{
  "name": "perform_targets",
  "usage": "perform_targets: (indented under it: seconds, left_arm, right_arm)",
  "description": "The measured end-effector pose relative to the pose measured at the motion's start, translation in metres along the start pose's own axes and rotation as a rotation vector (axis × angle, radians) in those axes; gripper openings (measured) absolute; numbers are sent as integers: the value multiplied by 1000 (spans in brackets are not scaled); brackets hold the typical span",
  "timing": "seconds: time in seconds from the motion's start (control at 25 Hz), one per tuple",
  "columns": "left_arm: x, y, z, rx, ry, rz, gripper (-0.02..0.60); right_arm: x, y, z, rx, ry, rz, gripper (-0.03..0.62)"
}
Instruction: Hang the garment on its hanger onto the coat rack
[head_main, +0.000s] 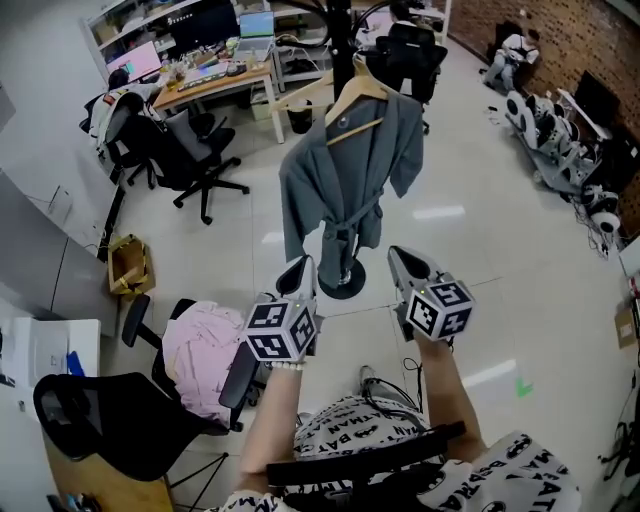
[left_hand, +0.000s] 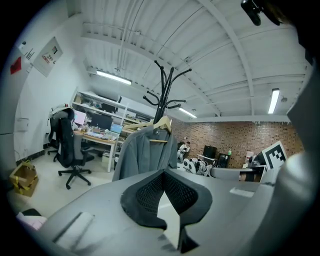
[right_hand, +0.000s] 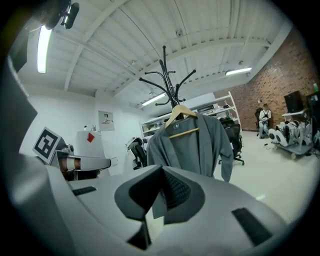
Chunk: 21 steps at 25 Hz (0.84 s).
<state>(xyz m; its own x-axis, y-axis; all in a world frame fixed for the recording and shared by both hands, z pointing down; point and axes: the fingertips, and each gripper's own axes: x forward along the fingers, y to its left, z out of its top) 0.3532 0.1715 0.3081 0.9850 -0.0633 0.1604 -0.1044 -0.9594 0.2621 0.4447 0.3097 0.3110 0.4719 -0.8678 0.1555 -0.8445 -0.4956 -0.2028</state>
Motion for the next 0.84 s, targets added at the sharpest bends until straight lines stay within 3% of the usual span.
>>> perform_targets:
  seconds: [0.84]
  left_arm:
    - [-12, 6, 0, -35, -7, 8, -12]
  right_arm:
    - [9, 36, 0, -59, 30, 35, 6]
